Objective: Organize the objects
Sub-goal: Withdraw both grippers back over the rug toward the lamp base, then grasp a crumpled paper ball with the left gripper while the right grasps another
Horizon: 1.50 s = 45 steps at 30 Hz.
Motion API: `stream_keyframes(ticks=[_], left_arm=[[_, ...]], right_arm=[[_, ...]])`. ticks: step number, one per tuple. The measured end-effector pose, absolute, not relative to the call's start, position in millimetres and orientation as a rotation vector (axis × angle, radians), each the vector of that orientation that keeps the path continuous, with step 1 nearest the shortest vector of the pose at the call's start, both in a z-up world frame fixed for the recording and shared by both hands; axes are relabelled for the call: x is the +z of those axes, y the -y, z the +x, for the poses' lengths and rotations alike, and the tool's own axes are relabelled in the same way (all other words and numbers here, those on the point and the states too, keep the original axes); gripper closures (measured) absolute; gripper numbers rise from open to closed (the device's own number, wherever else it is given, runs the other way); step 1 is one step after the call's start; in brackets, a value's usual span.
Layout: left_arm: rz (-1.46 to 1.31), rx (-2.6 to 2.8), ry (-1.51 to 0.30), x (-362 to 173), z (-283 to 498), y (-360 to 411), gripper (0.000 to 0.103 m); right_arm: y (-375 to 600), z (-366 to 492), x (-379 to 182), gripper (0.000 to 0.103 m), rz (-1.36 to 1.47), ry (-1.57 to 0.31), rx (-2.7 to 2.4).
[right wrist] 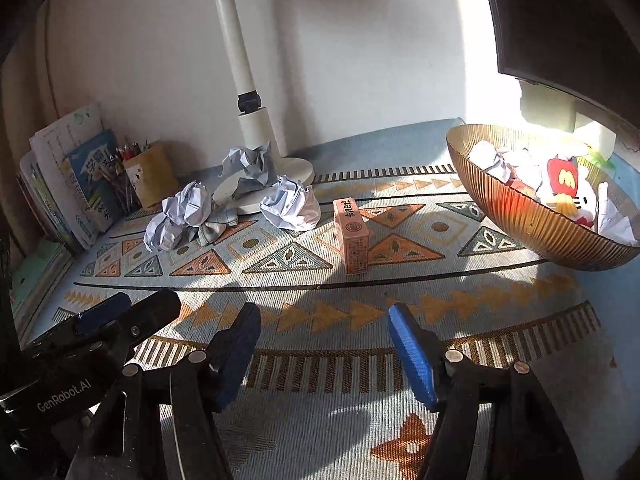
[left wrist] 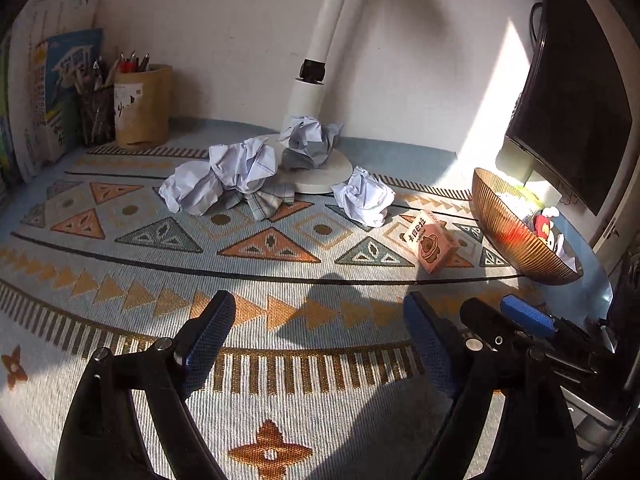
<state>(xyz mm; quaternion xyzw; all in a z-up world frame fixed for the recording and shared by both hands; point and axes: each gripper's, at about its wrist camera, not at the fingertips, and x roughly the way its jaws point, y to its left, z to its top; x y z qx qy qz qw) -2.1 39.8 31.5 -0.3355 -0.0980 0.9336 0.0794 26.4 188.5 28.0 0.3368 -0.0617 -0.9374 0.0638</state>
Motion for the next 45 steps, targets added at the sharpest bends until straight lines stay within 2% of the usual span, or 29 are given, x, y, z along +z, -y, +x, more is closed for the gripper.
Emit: stream_keyframes(ticks=[12, 21, 24, 27, 29, 32, 37, 45], left_arm=[[-1.008, 2.792, 0.259, 30.8, -0.9, -45.8, 0.018], [-0.999, 2.81, 0.265, 32.3, 0.7, -45.2, 0.017], [-1.003, 2.783, 0.314, 35.5, 0.7, -36.6, 0.017], [-1.046, 2.693, 0.418, 43.5, -6.5, -7.9, 0.017], [-1.019, 2.721, 0.348, 58.1, -13.5, 13.9, 0.017], [-1.03, 2.75, 0.133, 69.3, -37.5, 39.8, 0.017], [-1.14, 2.622, 0.097, 46.5, -94.4, 77.1, 0.017], [-1.193, 2.553, 0.042, 20.3, -143.9, 67.8, 0.019]], right_arm=[[-194.3, 22.2, 25.0, 0.033, 1.054, 0.244, -2.823], [-188.3, 20.7, 24.6, 0.033, 1.078, 0.218, -2.806], [-181.5, 13.2, 24.3, 0.033, 1.161, 0.19, -2.757], [-168.5, 3.6, 37.5, 0.033, 1.164, 0.247, -2.653], [-148.3, -6.2, 54.2, 0.033, 1.115, 0.205, -2.623], [-113.8, -33.5, 71.5, 0.033, 1.047, 0.164, -2.576], [-69.6, -93.7, 70.5, 0.033, 1.048, 0.156, -2.545], [-40.3, -165.1, 35.6, 0.033, 1.146, 0.209, -2.499]])
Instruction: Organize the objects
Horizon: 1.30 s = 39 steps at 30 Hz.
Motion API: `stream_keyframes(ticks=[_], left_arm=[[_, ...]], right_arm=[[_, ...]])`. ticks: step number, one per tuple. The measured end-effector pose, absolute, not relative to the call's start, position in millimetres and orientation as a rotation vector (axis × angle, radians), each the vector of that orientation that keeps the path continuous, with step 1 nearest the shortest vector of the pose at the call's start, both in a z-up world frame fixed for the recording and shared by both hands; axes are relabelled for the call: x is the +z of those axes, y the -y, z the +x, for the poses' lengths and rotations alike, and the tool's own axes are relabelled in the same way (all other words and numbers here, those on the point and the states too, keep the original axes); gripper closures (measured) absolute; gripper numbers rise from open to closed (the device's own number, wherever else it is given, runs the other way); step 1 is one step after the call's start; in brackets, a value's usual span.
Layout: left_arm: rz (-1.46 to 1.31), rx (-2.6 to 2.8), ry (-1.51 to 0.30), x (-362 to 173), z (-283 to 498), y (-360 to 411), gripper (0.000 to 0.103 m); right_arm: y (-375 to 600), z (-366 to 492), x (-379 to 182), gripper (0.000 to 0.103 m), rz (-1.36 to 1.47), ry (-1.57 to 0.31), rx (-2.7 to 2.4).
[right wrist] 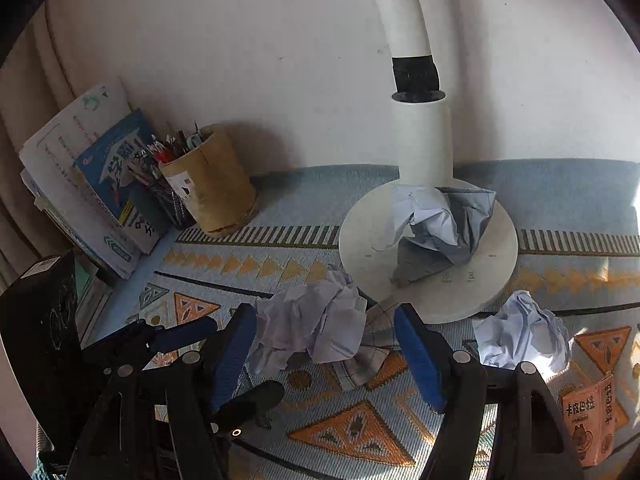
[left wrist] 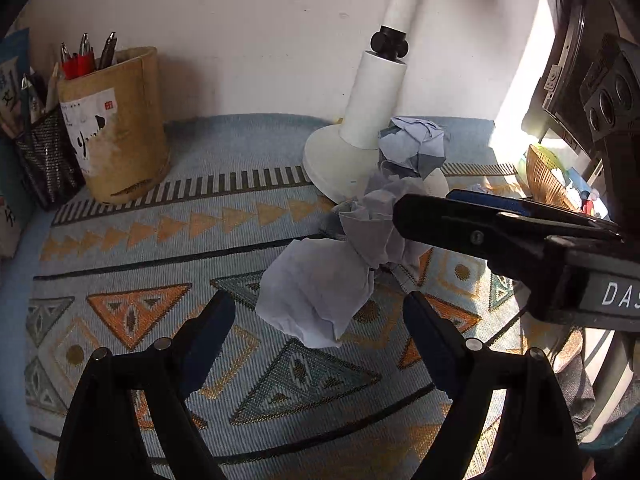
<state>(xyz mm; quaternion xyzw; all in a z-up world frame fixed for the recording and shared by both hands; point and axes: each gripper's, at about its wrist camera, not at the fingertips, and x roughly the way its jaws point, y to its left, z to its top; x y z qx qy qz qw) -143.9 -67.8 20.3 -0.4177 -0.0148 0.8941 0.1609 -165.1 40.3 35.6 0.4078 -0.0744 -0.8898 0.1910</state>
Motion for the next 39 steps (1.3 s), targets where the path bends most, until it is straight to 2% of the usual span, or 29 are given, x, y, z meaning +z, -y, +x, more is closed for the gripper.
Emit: stream_keyframes(ticks=[1, 3, 4, 5, 6, 12, 16, 22, 26, 30, 34, 35, 37, 39], left_arm=[[-1.198, 2.554, 0.043, 18.3, -147.0, 66.4, 0.02], [-1.209, 2.542, 0.057, 16.7, -150.4, 64.7, 0.032], [-1.213, 2.549, 0.054, 16.1, -150.6, 64.1, 0.034], [-1.221, 2.552, 0.046, 15.2, -151.2, 64.7, 0.047], [-1.23, 2.549, 0.047, 13.9, -151.4, 64.6, 0.055], [-1.167, 2.548, 0.139, 26.2, -137.9, 73.7, 0.057], [-1.109, 2.574, 0.148, 49.7, -92.9, 67.5, 0.057], [-1.095, 2.598, 0.265, 50.2, -14.7, 34.5, 0.057], [-1.09, 2.661, 0.312, 40.6, 8.5, 3.4, 0.057], [-1.052, 2.734, 0.322, 33.3, 15.7, -8.2, 0.056], [-1.038, 2.745, 0.356, 33.0, 19.0, -2.6, 0.055], [-1.054, 2.736, 0.374, 30.9, 20.7, -2.3, 0.055], [-1.081, 2.717, 0.411, 26.9, 17.7, 1.4, 0.055], [-1.083, 2.714, 0.431, 25.3, 17.1, 3.5, 0.055]], right_arm=[[-40.5, -168.9, 32.8, 0.033, 1.143, 0.234, -2.485], [-39.3, -173.0, 29.5, 0.045, 1.133, 0.256, -2.457], [-38.7, -172.3, 29.8, 0.061, 1.117, 0.259, -2.441], [-37.2, -169.9, 31.6, 0.071, 1.107, 0.229, -2.461], [-35.8, -167.0, 33.6, 0.074, 1.102, 0.199, -2.474], [-56.0, -128.2, 64.7, 0.075, 1.019, 0.229, -2.492], [-87.2, -68.8, 83.7, 0.075, 0.992, 0.201, -2.528], [-127.9, 22.8, 62.9, 0.074, 1.044, 0.08, -2.635], [-143.2, 41.2, 43.5, 0.074, 1.078, -0.004, -2.651], [-152.3, 46.8, 26.8, 0.074, 1.087, 0.017, -2.594], [-158.5, 50.1, 21.3, 0.052, 1.081, 0.068, -2.572], [-159.1, 51.2, 22.6, 0.038, 1.067, 0.075, -2.58], [-159.0, 53.3, 24.5, 0.026, 1.046, 0.075, -2.592], [-157.5, 54.2, 25.1, 0.022, 1.037, 0.063, -2.588]])
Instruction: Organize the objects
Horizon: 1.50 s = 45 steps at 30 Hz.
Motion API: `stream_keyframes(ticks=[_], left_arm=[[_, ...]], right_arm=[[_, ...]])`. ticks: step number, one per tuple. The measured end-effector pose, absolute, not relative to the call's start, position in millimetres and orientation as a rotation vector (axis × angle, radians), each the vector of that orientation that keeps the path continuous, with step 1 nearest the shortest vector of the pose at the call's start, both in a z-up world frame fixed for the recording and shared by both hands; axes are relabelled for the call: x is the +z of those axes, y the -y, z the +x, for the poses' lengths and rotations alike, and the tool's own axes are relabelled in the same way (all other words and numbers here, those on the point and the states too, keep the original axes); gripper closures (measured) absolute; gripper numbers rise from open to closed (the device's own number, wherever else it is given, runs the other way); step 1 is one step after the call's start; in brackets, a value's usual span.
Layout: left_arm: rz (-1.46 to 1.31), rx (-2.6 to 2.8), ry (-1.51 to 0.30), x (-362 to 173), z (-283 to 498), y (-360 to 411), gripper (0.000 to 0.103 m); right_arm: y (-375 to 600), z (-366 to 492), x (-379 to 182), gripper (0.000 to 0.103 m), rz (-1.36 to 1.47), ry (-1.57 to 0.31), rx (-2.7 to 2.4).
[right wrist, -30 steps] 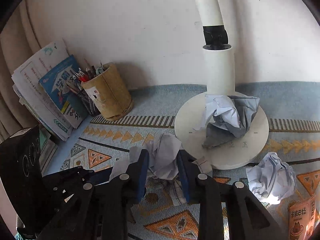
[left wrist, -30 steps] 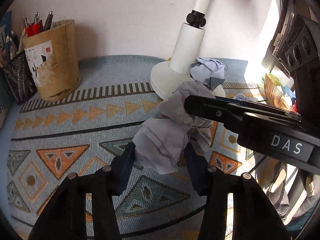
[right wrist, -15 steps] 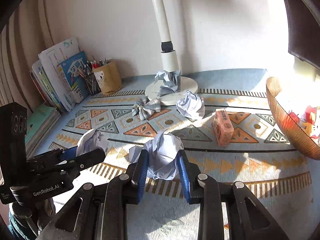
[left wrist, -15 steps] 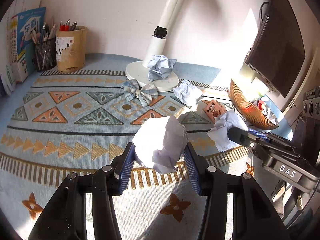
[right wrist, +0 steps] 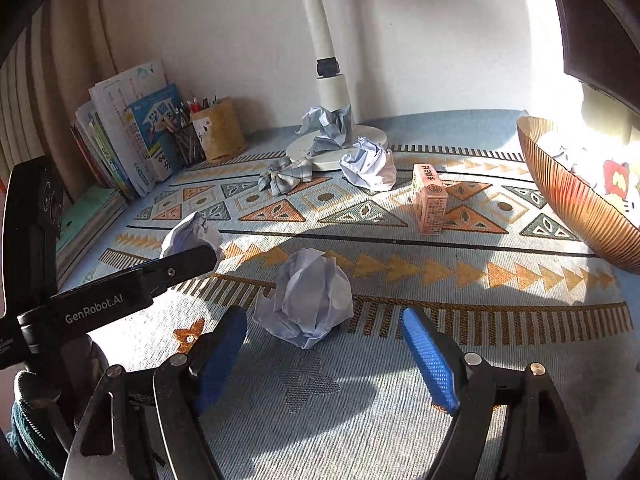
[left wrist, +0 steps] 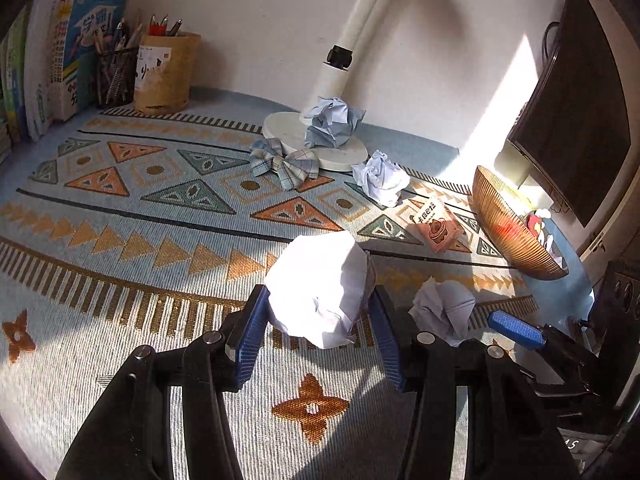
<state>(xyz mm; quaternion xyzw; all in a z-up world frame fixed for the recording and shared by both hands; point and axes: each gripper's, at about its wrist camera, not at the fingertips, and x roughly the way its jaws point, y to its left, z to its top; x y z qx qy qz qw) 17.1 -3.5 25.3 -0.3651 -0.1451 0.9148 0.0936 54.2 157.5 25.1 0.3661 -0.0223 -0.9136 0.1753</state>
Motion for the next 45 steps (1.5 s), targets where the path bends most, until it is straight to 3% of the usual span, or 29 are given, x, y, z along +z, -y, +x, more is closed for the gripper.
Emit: stream_keyframes(ticks=[10, 16, 19, 25, 30, 45], left_arm=[[-1.018, 2.753, 0.339, 29.5, 25.6, -6.2, 0.055], [-1.013, 2.755, 0.391, 29.4, 25.7, 0.5, 0.055], [-1.013, 2.734, 0.437, 28.1, 24.8, 5.3, 0.055], [-1.0, 2.757, 0.388, 29.2, 27.2, -0.4, 0.054], [-0.991, 2.769, 0.335, 30.0, 28.8, -5.7, 0.054], [-0.999, 2.761, 0.361, 28.6, 25.9, -2.3, 0.054]], right_arm=[[-147.6, 38.0, 20.2, 0.022, 1.122, 0.088, -2.593], [-144.0, 21.5, 9.8, 0.022, 1.195, 0.151, -2.547], [-135.1, 23.8, 7.2, 0.03, 1.197, 0.086, -2.532], [-131.7, 27.5, 8.3, 0.03, 1.182, 0.047, -2.566], [-133.3, 25.1, 6.7, 0.047, 1.203, 0.067, -2.561], [-128.7, 41.4, 20.3, 0.05, 1.041, 0.023, -2.59]])
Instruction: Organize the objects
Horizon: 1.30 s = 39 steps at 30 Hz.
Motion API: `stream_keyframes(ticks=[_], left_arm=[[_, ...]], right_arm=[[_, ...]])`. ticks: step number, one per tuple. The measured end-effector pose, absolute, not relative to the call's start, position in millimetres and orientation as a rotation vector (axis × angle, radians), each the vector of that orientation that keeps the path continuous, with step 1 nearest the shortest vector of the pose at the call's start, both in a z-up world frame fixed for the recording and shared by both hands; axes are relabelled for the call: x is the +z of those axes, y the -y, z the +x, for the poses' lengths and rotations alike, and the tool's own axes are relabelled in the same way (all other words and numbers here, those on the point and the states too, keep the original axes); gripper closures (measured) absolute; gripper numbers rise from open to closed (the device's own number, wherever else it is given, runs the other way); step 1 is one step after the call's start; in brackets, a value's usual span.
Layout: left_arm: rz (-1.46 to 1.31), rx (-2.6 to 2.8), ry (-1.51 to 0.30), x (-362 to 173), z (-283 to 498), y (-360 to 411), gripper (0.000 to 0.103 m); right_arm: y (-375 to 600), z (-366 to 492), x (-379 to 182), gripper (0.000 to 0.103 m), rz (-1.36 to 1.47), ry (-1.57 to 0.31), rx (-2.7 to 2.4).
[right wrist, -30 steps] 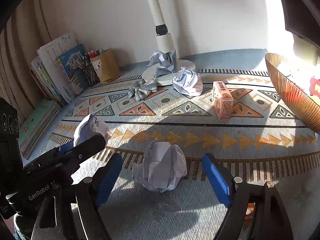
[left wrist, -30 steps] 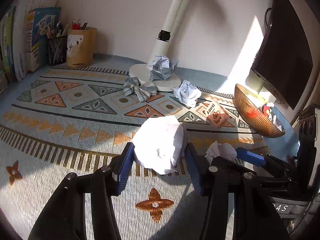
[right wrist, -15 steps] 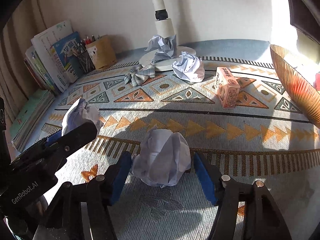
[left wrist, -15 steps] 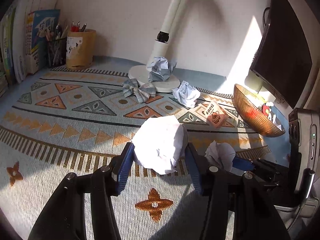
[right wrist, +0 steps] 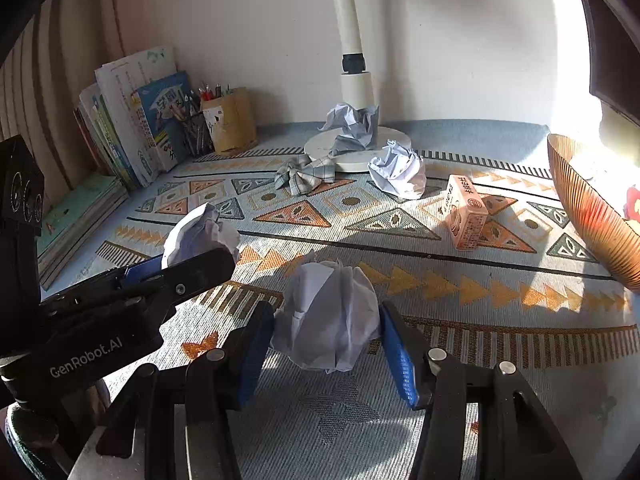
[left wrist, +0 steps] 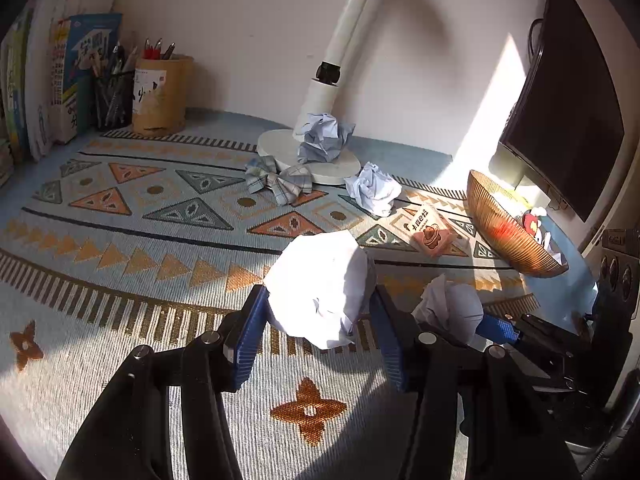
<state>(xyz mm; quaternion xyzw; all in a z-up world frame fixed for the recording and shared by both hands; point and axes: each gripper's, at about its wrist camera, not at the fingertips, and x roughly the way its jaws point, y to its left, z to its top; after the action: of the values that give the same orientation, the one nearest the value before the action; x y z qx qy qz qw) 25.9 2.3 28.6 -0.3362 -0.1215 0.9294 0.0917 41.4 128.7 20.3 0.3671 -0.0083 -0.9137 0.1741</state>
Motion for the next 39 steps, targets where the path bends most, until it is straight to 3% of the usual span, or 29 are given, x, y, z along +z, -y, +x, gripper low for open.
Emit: stream_keyframes(ticks=[11, 18, 26, 27, 29, 30, 32, 36, 39], left_arm=[[-1.035, 2.752, 0.26, 46.3, 23.9, -28.9, 0.054], [-0.84, 2.555, 0.154, 123.0, -17.6, -129.9, 0.054], [-0.846, 2.412, 0.126, 135.1, -115.3, -242.1, 0.054], [-0.82, 2.42, 0.106, 135.4, -120.9, -253.0, 0.05], [-0.784, 2.405, 0.089, 135.9, -129.8, -269.2, 0.046], [-0.794, 2.394, 0.08, 135.4, -133.8, -274.6, 0.027], [-0.812, 2.384, 0.095, 135.2, -137.1, -275.2, 0.015], [-0.807, 2.406, 0.147, 142.2, -121.2, -244.0, 0.015], [-0.789, 2.457, 0.199, 148.2, -92.2, -203.5, 0.015]], right_arm=[[-192.1, 68.7, 47.5, 0.051, 1.001, 0.152, -2.771], [-322.8, 59.5, 137.4, 0.05, 0.795, 0.357, -3.165], [-426.3, -10.9, 143.8, 0.048, 0.96, 0.585, -3.302], [-432.2, -16.9, 144.0, 0.046, 0.952, 0.601, -3.304], [-442.8, -25.2, 145.5, 0.025, 0.978, 0.604, -3.328], [-444.8, -25.9, 146.6, 0.025, 0.978, 0.599, -3.338], [-444.2, -21.6, 148.8, 0.025, 0.953, 0.612, -3.311], [-418.3, 2.1, 148.4, 0.025, 0.93, 0.588, -3.251], [-388.5, 29.1, 140.1, 0.024, 0.924, 0.671, -3.125]])
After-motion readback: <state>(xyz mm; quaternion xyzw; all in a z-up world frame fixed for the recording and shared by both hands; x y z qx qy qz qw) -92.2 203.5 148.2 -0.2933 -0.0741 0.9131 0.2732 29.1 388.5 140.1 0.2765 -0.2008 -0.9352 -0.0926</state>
